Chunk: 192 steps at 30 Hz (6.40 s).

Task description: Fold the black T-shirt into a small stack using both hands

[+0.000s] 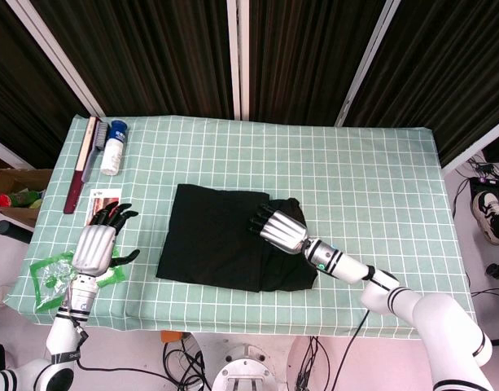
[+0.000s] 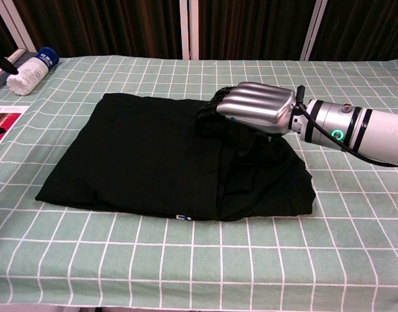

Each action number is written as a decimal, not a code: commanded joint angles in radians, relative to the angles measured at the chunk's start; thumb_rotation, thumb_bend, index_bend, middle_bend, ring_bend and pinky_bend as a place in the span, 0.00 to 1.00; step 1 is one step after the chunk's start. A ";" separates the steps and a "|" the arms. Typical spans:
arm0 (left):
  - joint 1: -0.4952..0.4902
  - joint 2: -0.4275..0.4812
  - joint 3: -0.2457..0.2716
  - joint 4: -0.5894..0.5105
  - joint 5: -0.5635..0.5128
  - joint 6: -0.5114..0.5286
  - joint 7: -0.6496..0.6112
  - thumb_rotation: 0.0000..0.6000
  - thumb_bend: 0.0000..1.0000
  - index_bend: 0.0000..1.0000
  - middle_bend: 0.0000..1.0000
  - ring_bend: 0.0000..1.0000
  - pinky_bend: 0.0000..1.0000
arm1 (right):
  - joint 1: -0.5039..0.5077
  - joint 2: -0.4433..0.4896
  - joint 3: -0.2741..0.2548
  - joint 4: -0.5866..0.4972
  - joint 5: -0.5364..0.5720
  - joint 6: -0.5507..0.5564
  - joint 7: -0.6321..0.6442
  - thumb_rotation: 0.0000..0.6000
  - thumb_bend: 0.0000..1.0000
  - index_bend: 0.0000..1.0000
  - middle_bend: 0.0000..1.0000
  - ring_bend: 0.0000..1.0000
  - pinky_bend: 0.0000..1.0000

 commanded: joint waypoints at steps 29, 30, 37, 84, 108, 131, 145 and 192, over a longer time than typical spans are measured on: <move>0.039 0.017 -0.057 -0.009 0.006 -0.053 -0.006 1.00 0.14 0.25 0.14 0.08 0.17 | 0.007 0.076 -0.042 0.100 0.002 0.315 0.069 1.00 0.48 0.73 0.36 0.25 0.26; 0.039 0.019 -0.058 -0.012 0.004 -0.058 -0.006 1.00 0.14 0.25 0.14 0.08 0.17 | 0.001 0.093 -0.050 0.083 0.000 0.318 0.065 1.00 0.47 0.73 0.36 0.25 0.26; 0.035 0.018 -0.063 -0.022 0.006 -0.080 0.005 1.00 0.14 0.25 0.14 0.08 0.17 | -0.030 0.177 -0.083 -0.018 -0.006 0.318 0.021 1.00 0.44 0.72 0.37 0.25 0.26; 0.080 0.005 -0.057 -0.055 0.054 -0.050 0.032 1.00 0.14 0.25 0.13 0.08 0.17 | -0.183 0.334 -0.164 -0.411 -0.057 0.196 -0.165 1.00 0.21 0.47 0.28 0.11 0.12; 0.090 0.004 -0.064 -0.039 0.057 -0.060 0.005 1.00 0.14 0.24 0.12 0.08 0.17 | -0.177 0.277 -0.131 -0.366 -0.054 0.209 -0.152 1.00 0.52 0.59 0.30 0.16 0.16; 0.079 0.008 -0.067 -0.062 0.037 -0.095 0.038 1.00 0.14 0.24 0.12 0.08 0.17 | -0.189 0.398 -0.219 -0.528 -0.064 0.046 -0.218 1.00 0.30 0.32 0.23 0.08 0.07; 0.080 0.003 -0.070 -0.058 0.043 -0.088 0.034 1.00 0.14 0.24 0.12 0.08 0.17 | -0.287 0.507 -0.158 -0.488 -0.005 0.228 -0.199 1.00 0.04 0.04 0.17 0.00 0.00; 0.085 0.050 -0.071 -0.074 0.052 -0.107 -0.068 1.00 0.12 0.24 0.12 0.08 0.17 | -0.296 0.090 -0.167 0.459 -0.024 0.497 0.110 1.00 0.60 0.63 0.39 0.20 0.10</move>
